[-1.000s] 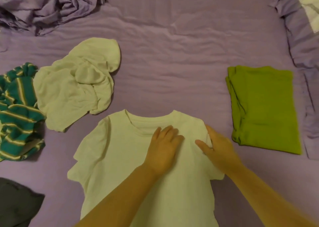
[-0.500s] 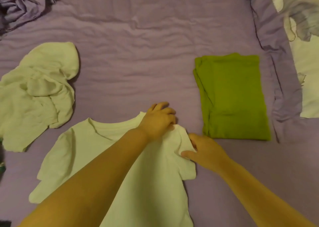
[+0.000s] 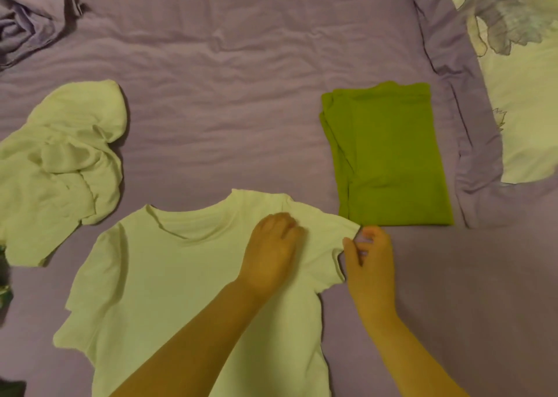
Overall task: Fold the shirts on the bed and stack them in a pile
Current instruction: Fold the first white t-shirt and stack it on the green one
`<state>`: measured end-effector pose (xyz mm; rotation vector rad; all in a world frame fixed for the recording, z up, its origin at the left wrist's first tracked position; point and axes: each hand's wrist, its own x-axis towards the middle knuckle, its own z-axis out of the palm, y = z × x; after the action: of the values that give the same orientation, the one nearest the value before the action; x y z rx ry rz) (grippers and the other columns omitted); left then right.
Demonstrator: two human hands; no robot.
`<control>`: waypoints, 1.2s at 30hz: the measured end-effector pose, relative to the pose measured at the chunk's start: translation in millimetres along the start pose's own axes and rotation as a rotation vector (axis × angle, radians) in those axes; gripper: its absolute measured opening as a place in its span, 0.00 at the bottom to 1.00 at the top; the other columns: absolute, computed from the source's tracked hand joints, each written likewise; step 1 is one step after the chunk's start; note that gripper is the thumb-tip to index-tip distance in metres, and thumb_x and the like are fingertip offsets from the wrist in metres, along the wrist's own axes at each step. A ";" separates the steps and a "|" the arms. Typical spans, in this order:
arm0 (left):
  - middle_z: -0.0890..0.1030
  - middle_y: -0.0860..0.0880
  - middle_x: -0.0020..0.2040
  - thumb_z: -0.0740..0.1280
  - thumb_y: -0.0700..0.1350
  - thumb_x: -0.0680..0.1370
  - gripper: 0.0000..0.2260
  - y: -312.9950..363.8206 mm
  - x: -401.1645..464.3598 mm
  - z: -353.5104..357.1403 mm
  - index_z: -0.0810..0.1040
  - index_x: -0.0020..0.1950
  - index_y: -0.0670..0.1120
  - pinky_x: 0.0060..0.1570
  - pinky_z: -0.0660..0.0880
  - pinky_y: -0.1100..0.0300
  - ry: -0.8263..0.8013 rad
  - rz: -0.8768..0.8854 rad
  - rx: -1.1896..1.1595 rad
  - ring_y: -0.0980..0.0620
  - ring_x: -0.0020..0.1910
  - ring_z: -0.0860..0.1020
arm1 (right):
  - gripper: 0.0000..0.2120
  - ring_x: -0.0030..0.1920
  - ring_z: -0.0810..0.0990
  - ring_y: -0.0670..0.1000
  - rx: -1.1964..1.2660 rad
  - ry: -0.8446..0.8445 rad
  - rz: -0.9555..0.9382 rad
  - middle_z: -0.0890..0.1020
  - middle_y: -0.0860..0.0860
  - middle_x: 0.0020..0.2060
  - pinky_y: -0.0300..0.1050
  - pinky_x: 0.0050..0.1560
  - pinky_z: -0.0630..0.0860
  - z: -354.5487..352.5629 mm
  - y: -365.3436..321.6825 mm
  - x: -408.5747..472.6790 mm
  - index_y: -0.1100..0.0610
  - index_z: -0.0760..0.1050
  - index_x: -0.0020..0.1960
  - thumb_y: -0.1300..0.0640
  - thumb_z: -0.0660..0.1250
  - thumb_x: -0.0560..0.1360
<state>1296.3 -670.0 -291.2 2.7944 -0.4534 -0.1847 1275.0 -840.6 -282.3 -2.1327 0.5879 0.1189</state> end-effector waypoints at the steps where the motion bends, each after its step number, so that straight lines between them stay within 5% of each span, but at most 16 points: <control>1: 0.80 0.44 0.58 0.63 0.44 0.77 0.11 2.4 -8.8 8.0 0.81 0.56 0.45 0.59 0.73 0.46 -0.044 0.024 0.036 0.40 0.59 0.77 | 0.12 0.40 0.79 0.55 0.018 0.006 0.029 0.79 0.53 0.41 0.46 0.35 0.74 0.0 1.3 -9.5 0.55 0.68 0.54 0.50 0.65 0.75; 5: 0.68 0.43 0.72 0.43 0.60 0.81 0.29 11.1 -20.9 29.2 0.69 0.71 0.46 0.66 0.56 0.40 -0.282 -0.032 0.144 0.40 0.72 0.64 | 0.14 0.40 0.79 0.46 0.048 -0.106 0.050 0.79 0.45 0.43 0.38 0.35 0.75 7.2 6.5 -36.0 0.50 0.66 0.54 0.47 0.66 0.74; 8: 0.66 0.42 0.73 0.44 0.66 0.78 0.33 21.6 -20.1 29.5 0.68 0.72 0.47 0.66 0.54 0.38 -0.312 -0.083 0.131 0.38 0.72 0.62 | 0.18 0.53 0.78 0.54 -0.040 -0.123 0.026 0.76 0.53 0.57 0.46 0.49 0.77 8.5 18.2 -37.0 0.58 0.66 0.65 0.63 0.64 0.76; 11: 0.65 0.41 0.73 0.44 0.66 0.78 0.32 22.2 -30.3 26.2 0.67 0.72 0.48 0.69 0.59 0.35 -0.256 -0.094 0.097 0.37 0.72 0.62 | 0.19 0.57 0.74 0.58 -0.247 -0.045 0.028 0.72 0.59 0.61 0.47 0.51 0.73 -0.6 18.9 -36.2 0.62 0.68 0.65 0.68 0.64 0.75; 13: 0.63 0.41 0.74 0.44 0.63 0.80 0.29 14.3 -46.1 25.1 0.63 0.74 0.49 0.66 0.61 0.35 -0.225 -0.108 0.091 0.38 0.73 0.61 | 0.20 0.58 0.75 0.61 -0.433 -0.022 -0.146 0.74 0.60 0.61 0.55 0.52 0.74 -2.2 13.5 -38.7 0.61 0.73 0.62 0.69 0.68 0.70; 16: 0.60 0.43 0.76 0.45 0.61 0.81 0.27 -6.1 -72.9 23.9 0.57 0.76 0.49 0.70 0.55 0.38 -0.197 -0.174 0.092 0.40 0.75 0.55 | 0.19 0.60 0.76 0.61 -0.647 -0.211 -0.533 0.77 0.58 0.62 0.58 0.54 0.76 16.6 5.1 -43.4 0.57 0.77 0.59 0.61 0.73 0.69; 18: 0.61 0.43 0.75 0.46 0.60 0.81 0.27 -21.3 -91.5 19.6 0.57 0.76 0.49 0.68 0.52 0.42 -0.218 -0.215 0.110 0.41 0.75 0.54 | 0.16 0.63 0.75 0.58 -0.784 -0.379 -0.634 0.76 0.56 0.64 0.57 0.58 0.74 33.1 -0.2 -44.7 0.53 0.76 0.62 0.50 0.57 0.79; 21: 0.65 0.44 0.74 0.48 0.59 0.80 0.26 -48.2 -117.5 11.2 0.60 0.75 0.49 0.67 0.54 0.42 -0.255 -0.271 0.139 0.40 0.73 0.60 | 0.36 0.71 0.65 0.58 -0.877 -0.419 -0.467 0.68 0.53 0.71 0.60 0.67 0.62 48.5 -5.7 -38.5 0.48 0.71 0.68 0.37 0.32 0.77; 24: 0.61 0.45 0.75 0.45 0.60 0.80 0.26 -75.2 -138.1 -0.1 0.59 0.75 0.50 0.72 0.51 0.41 -0.258 -0.378 0.115 0.41 0.74 0.56 | 0.38 0.70 0.65 0.64 -0.894 -0.358 -0.430 0.69 0.60 0.69 0.64 0.67 0.60 68.6 -22.8 -47.0 0.53 0.72 0.67 0.37 0.33 0.77; 27: 0.45 0.50 0.77 0.37 0.61 0.77 0.31 -93.3 -154.4 -17.0 0.50 0.77 0.52 0.73 0.40 0.49 -0.275 -0.424 -0.011 0.45 0.76 0.42 | 0.31 0.67 0.70 0.61 -0.971 -0.525 -0.599 0.72 0.58 0.67 0.60 0.67 0.63 97.0 -34.9 -71.7 0.51 0.70 0.67 0.41 0.37 0.80; 30: 0.58 0.50 0.76 0.50 0.50 0.81 0.22 -111.7 -169.5 -41.7 0.62 0.75 0.48 0.73 0.55 0.54 -0.104 -0.397 -0.131 0.45 0.75 0.58 | 0.29 0.69 0.68 0.59 -0.978 -0.524 -0.595 0.73 0.55 0.67 0.62 0.66 0.63 117.0 -39.0 -83.1 0.48 0.68 0.69 0.40 0.38 0.80; 33: 0.76 0.42 0.62 0.65 0.37 0.75 0.18 -148.7 -179.4 -64.6 0.74 0.65 0.43 0.55 0.74 0.51 0.135 -0.450 -0.106 0.39 0.58 0.76 | 0.33 0.64 0.73 0.64 -0.990 -0.496 -0.520 0.76 0.60 0.63 0.65 0.58 0.69 136.5 -57.2 -94.2 0.54 0.75 0.64 0.39 0.39 0.79; 36: 0.77 0.39 0.59 0.71 0.35 0.70 0.24 -194.4 -178.8 -75.1 0.72 0.65 0.39 0.50 0.74 0.47 0.238 -0.621 -0.071 0.36 0.54 0.76 | 0.33 0.65 0.73 0.62 -0.993 -0.552 -0.704 0.76 0.58 0.64 0.63 0.59 0.70 165.3 -74.9 -115.1 0.53 0.74 0.65 0.40 0.37 0.79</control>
<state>1196.8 -415.1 -267.8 2.7473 0.4738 0.0033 1228.7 -631.0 -291.0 -2.9184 -0.7129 0.6833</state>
